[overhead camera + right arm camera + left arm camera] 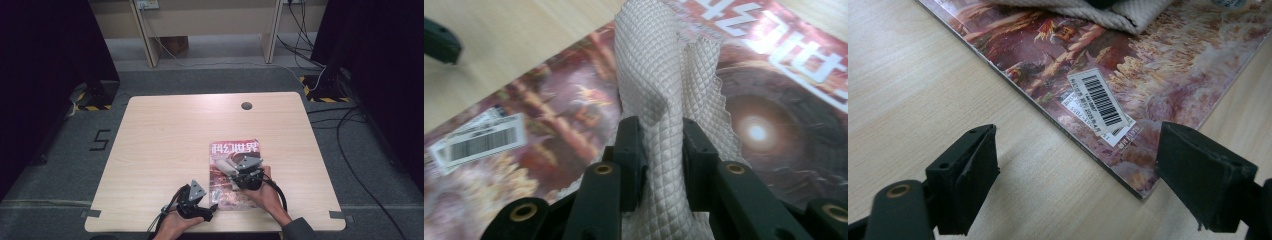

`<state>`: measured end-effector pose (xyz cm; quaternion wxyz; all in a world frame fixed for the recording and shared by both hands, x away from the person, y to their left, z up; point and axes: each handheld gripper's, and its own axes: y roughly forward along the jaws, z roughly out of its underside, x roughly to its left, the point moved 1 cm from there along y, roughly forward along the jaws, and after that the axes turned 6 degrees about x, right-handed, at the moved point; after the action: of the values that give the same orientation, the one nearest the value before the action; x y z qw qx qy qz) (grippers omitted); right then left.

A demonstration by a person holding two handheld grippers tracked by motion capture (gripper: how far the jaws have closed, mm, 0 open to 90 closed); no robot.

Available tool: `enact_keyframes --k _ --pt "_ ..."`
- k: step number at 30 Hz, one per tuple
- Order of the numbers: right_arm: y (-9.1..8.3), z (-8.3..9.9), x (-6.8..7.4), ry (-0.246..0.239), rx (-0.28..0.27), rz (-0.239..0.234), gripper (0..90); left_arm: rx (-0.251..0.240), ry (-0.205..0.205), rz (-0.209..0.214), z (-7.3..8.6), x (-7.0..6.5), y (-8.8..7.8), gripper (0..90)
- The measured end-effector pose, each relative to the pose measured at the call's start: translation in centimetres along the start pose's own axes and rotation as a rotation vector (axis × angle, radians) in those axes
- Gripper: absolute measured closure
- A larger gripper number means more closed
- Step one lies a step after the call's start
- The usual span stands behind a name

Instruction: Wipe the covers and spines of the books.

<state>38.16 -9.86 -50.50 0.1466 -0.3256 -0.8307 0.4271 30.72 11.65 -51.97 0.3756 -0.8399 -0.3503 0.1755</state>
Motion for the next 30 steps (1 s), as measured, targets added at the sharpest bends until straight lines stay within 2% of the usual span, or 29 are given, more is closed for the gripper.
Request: enact_keyframes --k 5,8,11,15,19,22,26,30 --pt "-0.2 0.1 0.5 -0.018 0.002 -0.003 73.1 0.002 -0.002 0.001 0.0 0.0 0.0 15.9" --pt "-0.1 0.2 -0.1 0.008 -0.001 -0.012 72.9 0.001 -0.004 -0.001 0.0 0.0 0.0 15.8" --pt "-0.3 0.4 -1.0 0.026 0.004 0.03 72.8 0.001 0.0 -0.001 0.0 0.0 0.0 15.8" --pt "-0.7 0.9 -2.2 0.076 0.013 0.065 72.7 0.004 0.0 -0.004 0.0 -0.1 0.0 15.8" --pt "-1.4 1.6 -3.0 0.086 0.031 0.101 72.7 0.003 -0.003 -0.003 0.0 0.0 0.0 15.8" --pt "-1.9 2.1 -3.1 0.093 0.035 0.11 72.8 0.002 0.0 -0.004 0.0 0.0 0.0 15.8" --pt "-2.0 2.2 -2.6 0.083 0.038 0.1 72.9 0.005 0.0 -0.006 0.0 -0.1 0.0 15.7" --pt "-1.5 1.7 -0.7 0.048 0.03 0.042 72.9 0.003 -0.007 -0.004 0.0 0.0 0.0 15.5"
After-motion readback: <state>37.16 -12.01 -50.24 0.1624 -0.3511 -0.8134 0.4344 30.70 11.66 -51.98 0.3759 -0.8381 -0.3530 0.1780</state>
